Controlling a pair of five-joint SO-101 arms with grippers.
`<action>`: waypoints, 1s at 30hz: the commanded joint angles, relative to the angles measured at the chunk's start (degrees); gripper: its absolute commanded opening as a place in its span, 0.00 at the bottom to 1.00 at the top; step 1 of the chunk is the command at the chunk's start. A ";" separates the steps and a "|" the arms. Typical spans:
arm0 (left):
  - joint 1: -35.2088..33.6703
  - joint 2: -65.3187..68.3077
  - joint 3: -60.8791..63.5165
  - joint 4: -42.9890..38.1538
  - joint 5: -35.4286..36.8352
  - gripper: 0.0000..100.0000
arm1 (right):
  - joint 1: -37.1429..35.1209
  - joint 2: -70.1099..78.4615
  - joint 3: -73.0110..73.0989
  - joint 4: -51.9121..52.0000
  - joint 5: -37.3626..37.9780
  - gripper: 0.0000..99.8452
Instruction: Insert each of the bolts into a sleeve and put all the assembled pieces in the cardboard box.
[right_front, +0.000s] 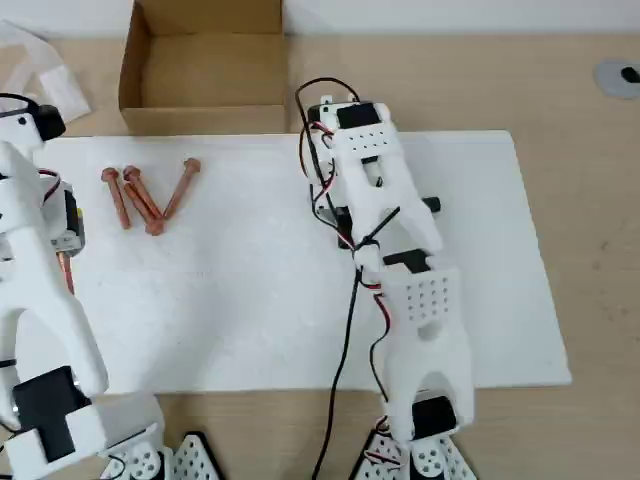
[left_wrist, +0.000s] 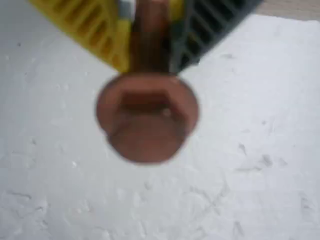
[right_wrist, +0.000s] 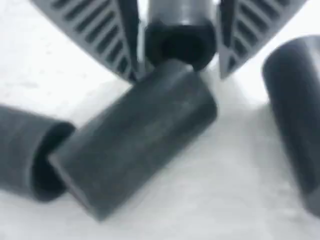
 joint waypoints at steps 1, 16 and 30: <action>0.97 -2.59 -0.35 -0.44 -0.35 0.01 | -2.24 3.38 -3.65 3.96 0.26 0.03; 0.97 -2.59 -0.26 -0.44 -0.35 0.01 | -4.18 5.67 -9.01 7.56 7.91 0.03; 0.97 -2.86 -0.79 -0.44 -0.26 0.01 | -4.18 -4.70 -7.60 7.65 9.67 0.11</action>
